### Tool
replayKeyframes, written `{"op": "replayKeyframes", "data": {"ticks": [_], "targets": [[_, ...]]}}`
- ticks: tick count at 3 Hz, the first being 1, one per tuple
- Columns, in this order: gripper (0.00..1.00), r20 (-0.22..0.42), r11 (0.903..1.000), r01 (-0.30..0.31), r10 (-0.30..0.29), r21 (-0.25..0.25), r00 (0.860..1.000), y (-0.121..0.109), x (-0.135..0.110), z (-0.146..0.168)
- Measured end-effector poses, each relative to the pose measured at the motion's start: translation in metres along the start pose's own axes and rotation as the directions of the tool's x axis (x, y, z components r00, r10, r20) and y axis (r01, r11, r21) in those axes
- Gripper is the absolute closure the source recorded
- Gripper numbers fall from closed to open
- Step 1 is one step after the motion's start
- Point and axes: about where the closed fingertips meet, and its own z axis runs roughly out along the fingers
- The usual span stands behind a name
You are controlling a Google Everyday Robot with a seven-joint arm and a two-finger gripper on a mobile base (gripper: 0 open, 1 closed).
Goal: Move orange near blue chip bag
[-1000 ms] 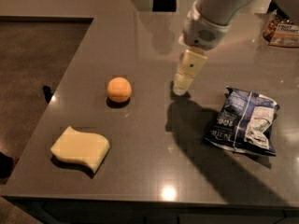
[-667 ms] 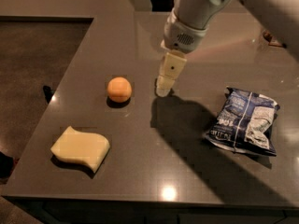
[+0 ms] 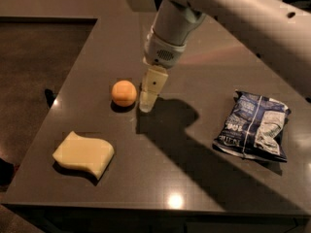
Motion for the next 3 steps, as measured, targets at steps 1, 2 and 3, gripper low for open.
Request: {"op": "replayKeyframes", "data": {"ticks": [1, 2, 3], "targets": [[0.0, 0.022, 0.998, 0.051, -0.05, -0.039, 0.999, 0.01, -0.029, 0.025], [0.0, 0.023, 0.9959, 0.072, -0.071, -0.055, 0.997, 0.014, -0.041, 0.036], [0.18, 0.022, 0.993, 0.093, -0.091, -0.073, 0.996, 0.017, -0.05, 0.042]]}}
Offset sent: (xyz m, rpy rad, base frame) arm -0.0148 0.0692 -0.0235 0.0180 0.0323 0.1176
